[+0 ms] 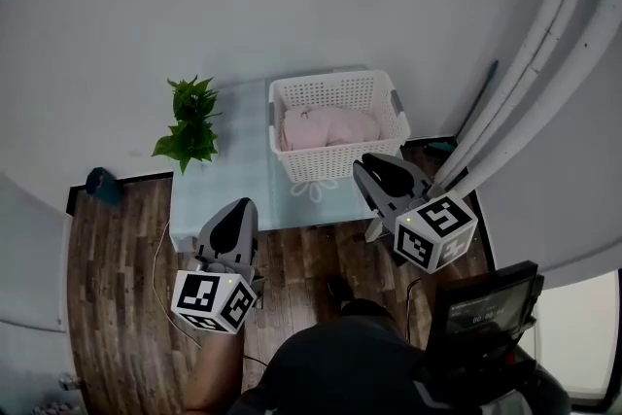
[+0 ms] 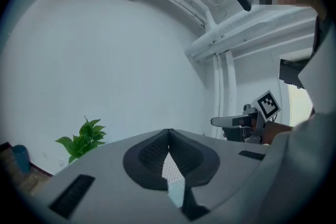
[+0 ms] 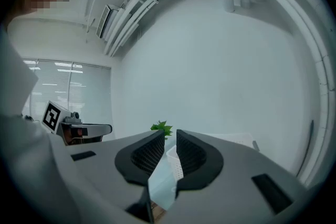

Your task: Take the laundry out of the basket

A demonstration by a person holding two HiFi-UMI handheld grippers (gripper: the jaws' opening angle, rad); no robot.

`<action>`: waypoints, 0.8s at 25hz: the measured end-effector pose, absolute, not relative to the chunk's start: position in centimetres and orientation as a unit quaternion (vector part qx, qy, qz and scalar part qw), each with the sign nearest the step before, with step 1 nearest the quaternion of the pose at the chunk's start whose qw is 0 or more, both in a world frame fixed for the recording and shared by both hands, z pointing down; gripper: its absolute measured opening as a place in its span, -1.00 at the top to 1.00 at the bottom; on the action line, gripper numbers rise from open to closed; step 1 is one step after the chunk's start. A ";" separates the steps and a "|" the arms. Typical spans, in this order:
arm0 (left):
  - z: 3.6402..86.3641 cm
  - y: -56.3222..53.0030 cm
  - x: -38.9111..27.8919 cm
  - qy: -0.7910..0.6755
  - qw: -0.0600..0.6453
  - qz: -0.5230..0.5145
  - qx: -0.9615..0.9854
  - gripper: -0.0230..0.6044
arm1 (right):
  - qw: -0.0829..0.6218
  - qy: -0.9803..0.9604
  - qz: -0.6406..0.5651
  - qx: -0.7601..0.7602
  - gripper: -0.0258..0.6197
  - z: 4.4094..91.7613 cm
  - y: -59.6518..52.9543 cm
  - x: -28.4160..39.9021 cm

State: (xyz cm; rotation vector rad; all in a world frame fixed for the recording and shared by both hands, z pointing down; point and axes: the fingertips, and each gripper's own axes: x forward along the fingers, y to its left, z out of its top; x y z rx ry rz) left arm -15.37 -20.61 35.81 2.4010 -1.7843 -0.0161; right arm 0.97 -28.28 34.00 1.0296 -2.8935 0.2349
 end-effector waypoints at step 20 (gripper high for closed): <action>34.7 -34.6 -16.8 -0.609 0.078 -0.012 0.789 0.90 | 0.079 -0.954 0.054 0.284 0.09 34.5 -42.7 -1.9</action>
